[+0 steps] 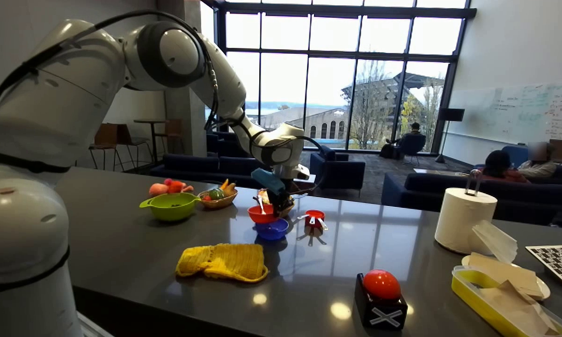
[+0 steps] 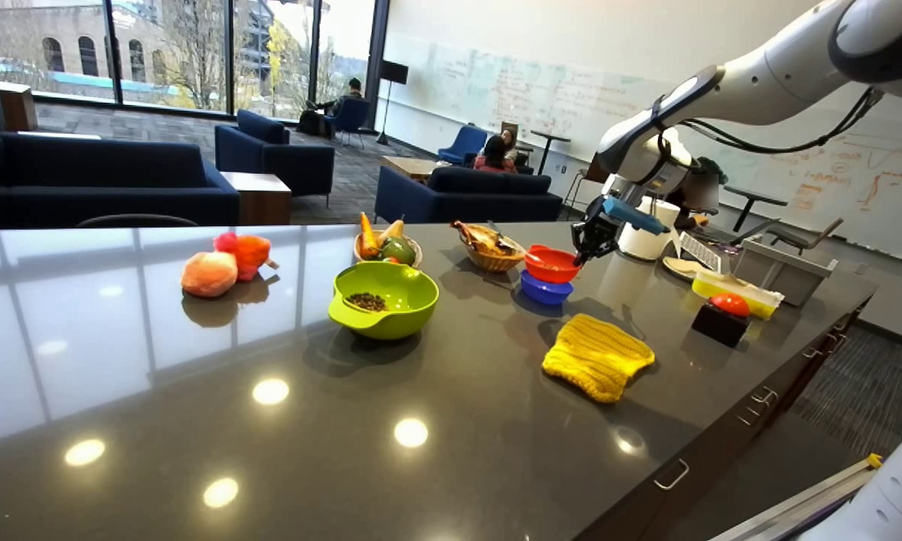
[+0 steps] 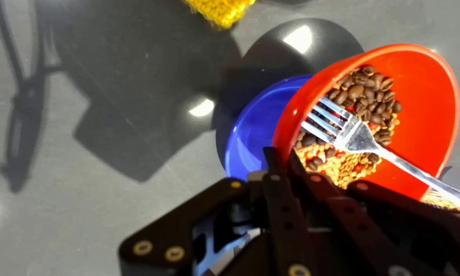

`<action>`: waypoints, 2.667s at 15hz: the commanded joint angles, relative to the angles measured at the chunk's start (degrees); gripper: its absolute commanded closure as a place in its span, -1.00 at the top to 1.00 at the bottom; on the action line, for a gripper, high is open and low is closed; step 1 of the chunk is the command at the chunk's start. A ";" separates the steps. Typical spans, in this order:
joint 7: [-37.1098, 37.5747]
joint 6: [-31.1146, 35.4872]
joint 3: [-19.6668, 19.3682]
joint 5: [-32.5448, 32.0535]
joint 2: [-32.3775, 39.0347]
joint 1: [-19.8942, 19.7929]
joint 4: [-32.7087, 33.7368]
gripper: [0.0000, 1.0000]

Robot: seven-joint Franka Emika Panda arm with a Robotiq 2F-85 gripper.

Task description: Put the orange bowl in the blue bowl.

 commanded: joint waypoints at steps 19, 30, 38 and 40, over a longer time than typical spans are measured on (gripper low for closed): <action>-1.31 -1.66 2.58 1.27 8.12 -3.32 6.75 -0.97; -2.23 -3.28 4.05 1.15 9.43 -3.46 8.38 -0.17; -2.32 -5.47 4.64 0.41 4.84 -2.14 5.65 0.90; -2.09 -6.76 4.39 -0.32 2.60 -1.27 4.28 1.00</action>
